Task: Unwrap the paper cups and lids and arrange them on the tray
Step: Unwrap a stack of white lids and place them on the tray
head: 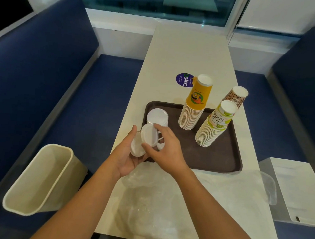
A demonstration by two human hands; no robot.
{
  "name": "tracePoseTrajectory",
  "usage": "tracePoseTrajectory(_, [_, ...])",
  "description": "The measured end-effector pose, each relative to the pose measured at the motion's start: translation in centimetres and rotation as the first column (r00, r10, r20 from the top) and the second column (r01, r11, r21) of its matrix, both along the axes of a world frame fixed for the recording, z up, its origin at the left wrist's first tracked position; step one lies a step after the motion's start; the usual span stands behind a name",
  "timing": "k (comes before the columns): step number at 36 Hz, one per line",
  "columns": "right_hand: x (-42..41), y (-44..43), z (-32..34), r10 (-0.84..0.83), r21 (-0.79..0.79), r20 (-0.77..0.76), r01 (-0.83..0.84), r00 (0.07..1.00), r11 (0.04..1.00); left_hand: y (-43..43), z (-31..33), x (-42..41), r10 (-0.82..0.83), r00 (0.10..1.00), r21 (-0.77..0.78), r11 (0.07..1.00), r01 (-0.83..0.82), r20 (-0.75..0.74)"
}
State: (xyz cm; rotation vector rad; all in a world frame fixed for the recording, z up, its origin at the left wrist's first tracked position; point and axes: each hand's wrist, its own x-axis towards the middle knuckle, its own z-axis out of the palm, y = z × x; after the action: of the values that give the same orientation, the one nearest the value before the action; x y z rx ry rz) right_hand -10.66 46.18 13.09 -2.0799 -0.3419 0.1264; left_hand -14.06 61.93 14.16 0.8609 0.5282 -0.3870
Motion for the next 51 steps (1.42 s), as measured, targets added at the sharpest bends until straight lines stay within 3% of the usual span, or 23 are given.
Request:
tracePoseTrajectory(3, [0.8, -0.9, -0.2, -0.114, -0.019, -0.007, 0.114, 0.993, 0.993, 0.1, -0.4, 0.2, 0.060, 0.998, -0.036, 0.998, -0.061, -0.022])
tracePoseTrajectory(6, [2.1, -2.1, -0.9, -0.185, -0.152, -0.014, 0.181, 0.983, 0.972, 0.3, -0.8, 0.5, 0.124, 0.989, -0.050, 0.991, -0.128, -0.075])
tracePoseTrajectory(11, [3.6, -3.5, -3.1, -0.175, -0.378, -0.112, 0.121, 0.978, 0.918, 0.1, -1.1, 0.7, 0.170, 0.979, -0.061, 0.982, -0.178, -0.108])
tracePoseTrajectory(25, [4.5, -3.1, -5.7, -0.098, -0.496, -0.144, 0.014, 0.985, 0.868, 0.3, -1.7, 1.4, 0.115, 0.979, -0.095, 0.987, -0.132, -0.167])
tracePoseTrajectory(38, [4.0, -3.6, -6.6, -0.103, -0.447, -0.049, 0.070, 0.993, 0.892, 0.7, -1.7, 1.4, 0.114, 0.981, -0.154, 0.978, -0.139, -0.160])
tracePoseTrajectory(41, [3.0, -3.0, -4.9, -0.166, -0.292, 0.084, 0.183, 0.983, 0.939, 0.8, -1.7, 1.2, 0.122, 0.981, -0.161, 0.976, -0.147, -0.152])
tracePoseTrajectory(44, [1.5, -2.0, -2.2, 0.002, -0.100, 0.101, 0.008, 0.995, 0.995, 0.7, -1.5, 1.3, 0.135, 0.980, -0.159, 0.975, -0.158, -0.146])
tracePoseTrajectory(47, [0.6, -0.7, -0.3, 0.227, -0.170, 0.054, -0.215, 0.972, 0.962, 0.2, -1.2, 1.2, 0.108, 0.986, -0.164, 0.978, -0.128, -0.129])
tracePoseTrajectory(51, [0.4, 0.7, -0.3, 0.216, -0.216, 0.030, -0.204, 0.976, 0.955, -0.4, -0.5, 0.9, 0.051, 0.994, -0.117, 0.991, -0.062, -0.093])
